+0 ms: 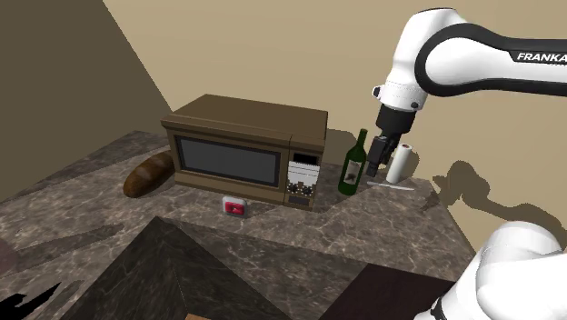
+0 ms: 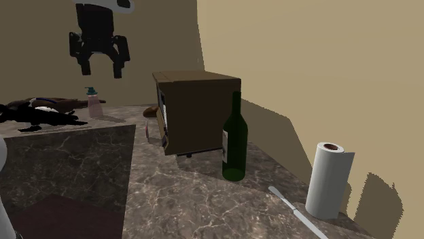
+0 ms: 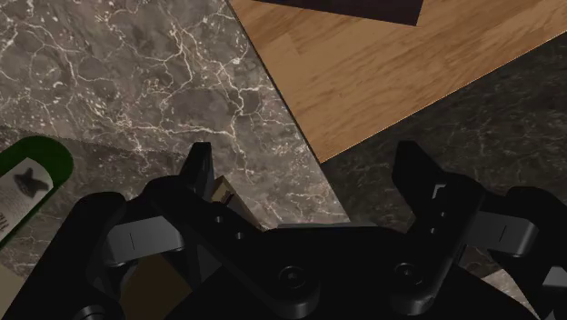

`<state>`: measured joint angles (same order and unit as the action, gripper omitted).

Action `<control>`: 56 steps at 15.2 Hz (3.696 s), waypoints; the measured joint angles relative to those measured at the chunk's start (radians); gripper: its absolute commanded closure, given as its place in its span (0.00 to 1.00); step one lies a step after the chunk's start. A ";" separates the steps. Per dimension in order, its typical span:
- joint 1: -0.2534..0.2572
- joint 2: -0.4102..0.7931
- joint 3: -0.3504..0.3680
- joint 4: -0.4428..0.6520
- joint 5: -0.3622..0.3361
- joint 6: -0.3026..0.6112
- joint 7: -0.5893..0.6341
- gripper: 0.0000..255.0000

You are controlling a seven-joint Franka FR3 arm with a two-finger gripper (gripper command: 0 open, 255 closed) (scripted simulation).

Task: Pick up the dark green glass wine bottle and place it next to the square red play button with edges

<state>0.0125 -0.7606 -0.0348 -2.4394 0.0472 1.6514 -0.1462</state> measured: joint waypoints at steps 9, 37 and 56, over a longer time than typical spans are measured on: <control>-0.050 0.156 -0.103 0.050 -0.077 0.136 -0.111 0.00; -0.165 0.848 -0.392 0.552 0.032 0.423 -0.524 0.00; -0.166 0.864 -0.391 0.533 0.041 0.456 -0.530 1.00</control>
<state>-0.1531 0.1033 -0.4254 -1.9066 0.0880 2.1077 -0.6759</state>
